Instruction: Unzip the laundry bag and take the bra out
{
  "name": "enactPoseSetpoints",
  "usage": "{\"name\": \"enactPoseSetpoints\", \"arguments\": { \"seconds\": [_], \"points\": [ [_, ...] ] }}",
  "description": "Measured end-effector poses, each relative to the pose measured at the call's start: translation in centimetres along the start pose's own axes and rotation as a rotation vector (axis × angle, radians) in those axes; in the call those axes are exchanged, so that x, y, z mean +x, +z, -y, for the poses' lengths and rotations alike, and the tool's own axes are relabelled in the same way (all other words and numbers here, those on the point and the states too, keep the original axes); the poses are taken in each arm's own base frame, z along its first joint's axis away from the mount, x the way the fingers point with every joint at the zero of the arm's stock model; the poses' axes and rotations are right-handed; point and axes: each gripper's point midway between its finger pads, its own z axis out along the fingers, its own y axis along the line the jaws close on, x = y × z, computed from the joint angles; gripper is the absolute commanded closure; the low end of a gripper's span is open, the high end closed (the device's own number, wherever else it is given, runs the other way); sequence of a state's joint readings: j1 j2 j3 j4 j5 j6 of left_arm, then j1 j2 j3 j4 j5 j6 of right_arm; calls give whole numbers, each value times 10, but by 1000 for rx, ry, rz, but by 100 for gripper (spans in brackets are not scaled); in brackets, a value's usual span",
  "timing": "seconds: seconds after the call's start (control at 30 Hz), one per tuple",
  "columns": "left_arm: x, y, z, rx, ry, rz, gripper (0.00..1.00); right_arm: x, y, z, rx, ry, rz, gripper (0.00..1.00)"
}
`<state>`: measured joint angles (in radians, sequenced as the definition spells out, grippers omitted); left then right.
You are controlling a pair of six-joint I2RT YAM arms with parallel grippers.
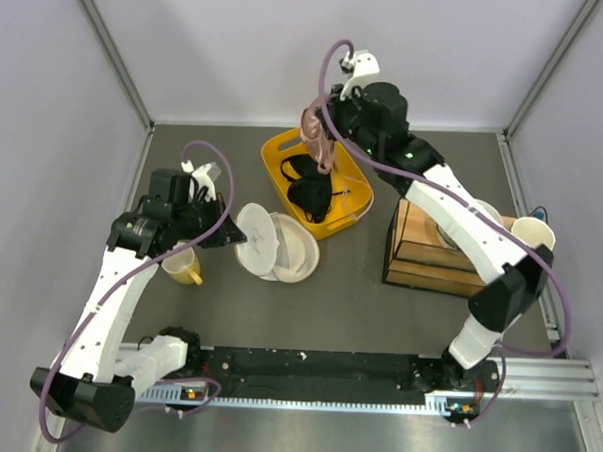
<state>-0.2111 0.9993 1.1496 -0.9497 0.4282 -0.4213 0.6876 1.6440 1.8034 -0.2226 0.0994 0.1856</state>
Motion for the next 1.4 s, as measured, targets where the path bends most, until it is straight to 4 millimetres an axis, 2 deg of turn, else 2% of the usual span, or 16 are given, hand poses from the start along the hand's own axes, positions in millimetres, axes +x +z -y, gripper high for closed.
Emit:
{"name": "enactPoseSetpoints", "arguments": {
  "seconds": [0.03, 0.07, 0.1, 0.17, 0.2, 0.3, 0.47, 0.6, 0.73, 0.87, 1.0, 1.1, 1.17, 1.27, 1.37, 1.4],
  "points": [
    [0, 0, 0, 0, 0, 0, 100, 14, 9, 6, 12, 0, -36, 68],
    [0, 0, 0, 0, -1, 0, 100, 27, 17, 10, 23, 7, -73, 49],
    [0, 0, 0, 0, -3, 0, 100, 41, 25, 13, 33, 7, -115, 38],
    [0, 0, 0, 1, -4, 2, 100, 62, 41, 16, 40, 12, -175, 25],
    [-1, 0, 0, 1, -4, 3, 100, 71, 44, 17, 43, 16, -199, 22],
    [-1, 0, 0, -3, -5, 6, 100, 92, 41, 21, 58, 16, -271, 21],
    [-3, 1, -3, -21, -6, 13, 100, 75, 29, 20, 59, 17, -244, 19],
    [-7, 1, -10, -58, -17, 15, 100, 59, -2, 22, 70, 23, -213, 15],
    [-29, -7, -23, -148, -47, 56, 100, 57, -32, 28, 95, 33, -201, 14],
    [-61, -28, -37, -239, -84, 151, 100, 79, -56, 39, 136, 40, -241, 13],
    [-99, -52, -44, -323, -93, 279, 100, 109, -68, 47, 165, 48, -302, 13],
    [-122, -59, -52, -374, -107, 338, 100, 128, -76, 51, 179, 53, -345, 12],
    [-134, -58, -66, -427, -141, 364, 100, 136, -82, 53, 189, 56, -363, 9],
    [-139, -58, -95, -527, -210, 384, 100, 140, -92, 57, 209, 59, -373, 2],
    [-132, -60, -125, -619, -296, 406, 33, 137, -102, 61, 235, 71, -356, 1],
    [-129, -61, -134, -646, -312, 404, 17, 136, -106, 63, 244, 74, -350, 1]
  ]
}}
